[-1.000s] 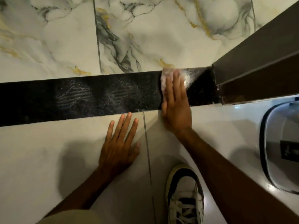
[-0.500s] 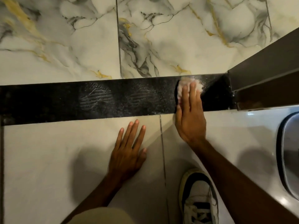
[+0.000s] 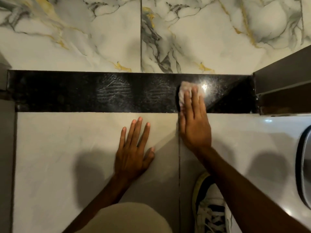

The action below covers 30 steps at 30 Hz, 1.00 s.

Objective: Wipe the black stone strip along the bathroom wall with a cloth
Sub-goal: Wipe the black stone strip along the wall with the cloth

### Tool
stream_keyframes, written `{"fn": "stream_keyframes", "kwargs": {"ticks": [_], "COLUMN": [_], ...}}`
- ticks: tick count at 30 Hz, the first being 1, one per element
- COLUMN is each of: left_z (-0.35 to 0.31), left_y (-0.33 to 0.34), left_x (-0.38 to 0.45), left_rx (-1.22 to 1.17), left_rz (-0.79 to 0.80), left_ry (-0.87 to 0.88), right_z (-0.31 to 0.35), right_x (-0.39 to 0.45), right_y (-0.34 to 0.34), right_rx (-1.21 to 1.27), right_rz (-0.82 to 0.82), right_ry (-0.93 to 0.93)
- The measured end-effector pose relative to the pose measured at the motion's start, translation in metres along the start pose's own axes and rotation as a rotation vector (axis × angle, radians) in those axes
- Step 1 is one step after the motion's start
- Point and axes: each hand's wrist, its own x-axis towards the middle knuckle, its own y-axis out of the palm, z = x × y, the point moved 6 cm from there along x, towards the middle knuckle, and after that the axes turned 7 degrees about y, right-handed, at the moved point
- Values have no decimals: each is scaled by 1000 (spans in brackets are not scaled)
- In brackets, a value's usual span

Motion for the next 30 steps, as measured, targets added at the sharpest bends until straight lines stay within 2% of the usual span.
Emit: {"fn": "stream_keyframes", "kwargs": {"ticks": [3,5,7,8,9,11,13,14,15,18,20,22,24,26,28,30], "left_z": [-4,-3,0,3,6,9,11,13,16,31,39,40,41,44,51,61], "left_y": [-6,-3,-1,0,1,1,-1,-4,-6,-11,-11,-10,-9,-10,-12,-16], "left_x": [2,1,-1,-3,-4,-5,-7,-9,-13,-27,-33,-34,-35,-37,-44,-53], "left_rx": [3,4,-3,1,2,3,21,27,29,28,30,30,39,42,61,75], "left_rz": [-5,-5,-13,-17,-21,-32,-35,-42,-54,-83,-98,-116,-136,-152,-148,-128], "left_ry": [-4,-17,-56,-91,-126,-161,-158,-156,-161,-227,-270,-281,-292,-302,-324,-353], "right_z": [-16,-15,-1,12,30,64,77,73,63,32,32,48,78,109,123,109], "right_x": [-33,-17,17,34,47,53,28,10,-8,-33,-18,12,41,48,27,-3], "right_y": [-9,-8,-3,4,11,26,33,32,27,11,6,11,27,41,47,41], "right_rx": [-21,-63,6,28,16,-24,-26,-29,-39,-120,-131,-79,-48,-18,-12,-14], "right_rz": [-24,-67,-108,-106,-88,-19,62,79,85,29,-45,-52,-3,65,135,177], "right_ry": [53,164,334,350,293,42,-167,-211,-200,6,161,243,174,-22,-224,-326]}}
